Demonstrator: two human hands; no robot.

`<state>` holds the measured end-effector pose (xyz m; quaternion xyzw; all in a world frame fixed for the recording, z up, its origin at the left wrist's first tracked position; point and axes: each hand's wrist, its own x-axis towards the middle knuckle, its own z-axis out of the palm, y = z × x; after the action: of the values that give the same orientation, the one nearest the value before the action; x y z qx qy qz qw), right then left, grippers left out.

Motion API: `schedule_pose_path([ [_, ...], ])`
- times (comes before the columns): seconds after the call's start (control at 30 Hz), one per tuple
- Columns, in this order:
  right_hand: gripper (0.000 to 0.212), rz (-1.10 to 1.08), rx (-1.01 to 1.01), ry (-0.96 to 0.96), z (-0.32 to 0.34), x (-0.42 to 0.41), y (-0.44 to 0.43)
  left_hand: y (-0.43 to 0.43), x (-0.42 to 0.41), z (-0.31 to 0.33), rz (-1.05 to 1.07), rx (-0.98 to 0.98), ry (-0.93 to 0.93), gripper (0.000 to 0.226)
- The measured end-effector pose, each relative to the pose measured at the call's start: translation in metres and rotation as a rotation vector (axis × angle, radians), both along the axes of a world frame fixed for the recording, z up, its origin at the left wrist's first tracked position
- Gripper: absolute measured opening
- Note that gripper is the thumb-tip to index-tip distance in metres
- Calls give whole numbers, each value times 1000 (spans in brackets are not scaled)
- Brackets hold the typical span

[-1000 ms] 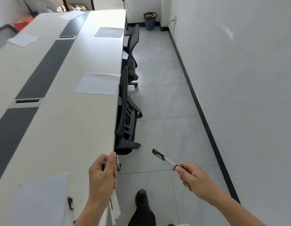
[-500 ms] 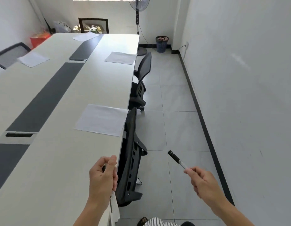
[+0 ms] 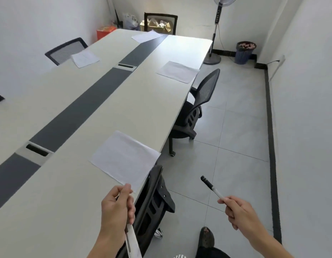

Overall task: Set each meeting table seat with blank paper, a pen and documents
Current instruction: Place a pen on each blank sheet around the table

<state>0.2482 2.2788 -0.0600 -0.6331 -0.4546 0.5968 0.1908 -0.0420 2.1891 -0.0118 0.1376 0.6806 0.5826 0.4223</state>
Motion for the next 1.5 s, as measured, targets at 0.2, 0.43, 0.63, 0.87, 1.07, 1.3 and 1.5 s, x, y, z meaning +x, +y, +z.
schedule_pose_path([
  [0.2, 22, 343, 127, -78, 1, -36, 132, 41, 24, 11, 182, -19, 37, 26],
  [0.43, 8, 605, 264, -121, -23, -156, 219, 28, -1, 5, 440, -116, 70, 26],
  [0.63, 20, 685, 324, -311, -59, -260, 257, 37, -40, 4, 541, -115, 82, 27],
  [0.87, 27, 842, 333, -605, -119, -325, 268, 40, -69, -8, 538, -194, 83, 25],
  [1.07, 27, 936, 395, -673, -128, -324, 272, 49, -80, -17, 555, -230, 38, 25],
  [1.3, 38, 959, 391, -521, -89, -289, 291, 122, -75, 0, 475, -153, 59, 27],
  [1.5, 15, 876, 368, -137, -18, -203, 312, 222, -35, 14, 614, -14, -20, 41],
])
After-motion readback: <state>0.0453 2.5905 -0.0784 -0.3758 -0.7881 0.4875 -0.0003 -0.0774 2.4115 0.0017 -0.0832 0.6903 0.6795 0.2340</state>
